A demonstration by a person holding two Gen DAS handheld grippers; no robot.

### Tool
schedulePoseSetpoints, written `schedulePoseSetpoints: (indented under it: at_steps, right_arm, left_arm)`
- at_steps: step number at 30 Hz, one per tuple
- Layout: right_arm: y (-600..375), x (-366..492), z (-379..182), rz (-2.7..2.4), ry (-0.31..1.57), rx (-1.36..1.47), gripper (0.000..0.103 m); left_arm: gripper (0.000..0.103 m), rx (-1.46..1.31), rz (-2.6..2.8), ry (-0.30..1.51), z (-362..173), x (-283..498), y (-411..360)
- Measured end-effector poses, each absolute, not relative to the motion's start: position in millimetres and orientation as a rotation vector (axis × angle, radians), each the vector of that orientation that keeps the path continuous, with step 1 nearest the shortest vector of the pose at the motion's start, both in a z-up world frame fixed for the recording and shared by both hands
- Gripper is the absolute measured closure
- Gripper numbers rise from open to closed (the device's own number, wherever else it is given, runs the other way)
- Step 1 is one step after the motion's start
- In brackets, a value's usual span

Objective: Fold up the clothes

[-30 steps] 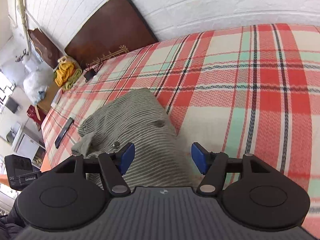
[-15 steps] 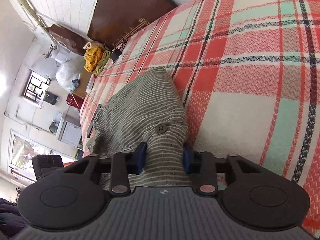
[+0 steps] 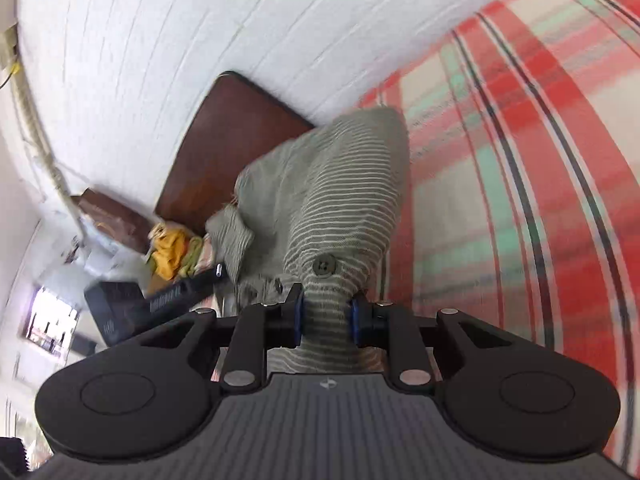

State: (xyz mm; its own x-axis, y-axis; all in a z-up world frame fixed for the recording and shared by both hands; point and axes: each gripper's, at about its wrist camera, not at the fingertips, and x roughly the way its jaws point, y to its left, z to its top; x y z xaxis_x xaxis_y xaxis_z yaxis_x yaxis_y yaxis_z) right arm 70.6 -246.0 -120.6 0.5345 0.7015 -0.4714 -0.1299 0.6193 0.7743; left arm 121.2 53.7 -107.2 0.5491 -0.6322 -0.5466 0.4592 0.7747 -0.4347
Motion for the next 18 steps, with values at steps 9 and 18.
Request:
schedulePoseSetpoints:
  at_steps: [9,18]
  right_arm:
    - [-234,62,-163,0.482,1.063,0.754,0.048]
    - [-255,94,-95,0.624,0.916,0.366,0.046]
  left_arm:
    - [0.040,-0.157,-0.514,0.804,-125,100,64]
    - [0.021,-0.395,-0.246,0.788,-103,-4,119]
